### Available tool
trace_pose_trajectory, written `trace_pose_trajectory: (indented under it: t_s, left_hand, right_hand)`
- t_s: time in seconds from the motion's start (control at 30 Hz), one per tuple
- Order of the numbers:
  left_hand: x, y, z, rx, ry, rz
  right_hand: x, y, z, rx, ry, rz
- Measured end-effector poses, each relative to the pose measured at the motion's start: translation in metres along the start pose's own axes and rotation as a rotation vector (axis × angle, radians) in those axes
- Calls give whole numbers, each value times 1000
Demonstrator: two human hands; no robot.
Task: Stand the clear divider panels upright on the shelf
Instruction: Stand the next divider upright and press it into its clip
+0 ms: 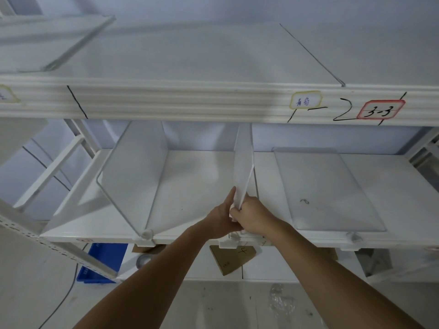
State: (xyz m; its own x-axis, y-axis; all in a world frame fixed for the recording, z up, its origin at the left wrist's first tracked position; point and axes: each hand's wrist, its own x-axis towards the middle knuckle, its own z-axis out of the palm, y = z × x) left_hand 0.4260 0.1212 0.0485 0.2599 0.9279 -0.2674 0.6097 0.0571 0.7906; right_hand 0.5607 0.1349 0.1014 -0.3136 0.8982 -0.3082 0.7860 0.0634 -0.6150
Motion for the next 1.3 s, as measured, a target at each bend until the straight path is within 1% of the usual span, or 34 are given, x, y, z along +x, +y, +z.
trace_pose_trajectory:
  t_s: [0.1,0.27,0.63,0.97,1.17,1.3]
  left_hand:
    - [1,-6,0,-11,14,32]
    - [2,-12,4,-30,51,49]
    - [0,-15,-3,-30,26,57]
    - [-1,-22,-8,3,7,33]
    - [-2,-16,-6,-32,12,43]
    - [-4,-16,-2,-36,32,42]
  right_hand:
    - [-4,3,3,-4,-23,-5]
    - [-7,-1,4,-14,-14,-23]
    - [-7,-13,1,-116,-48,-64]
    - [-10,-18,3,-59,-82,-46]
    - [-10,-18,1,-90,-67,-46]
    - [-14,-16,3,-70,-47,-34]
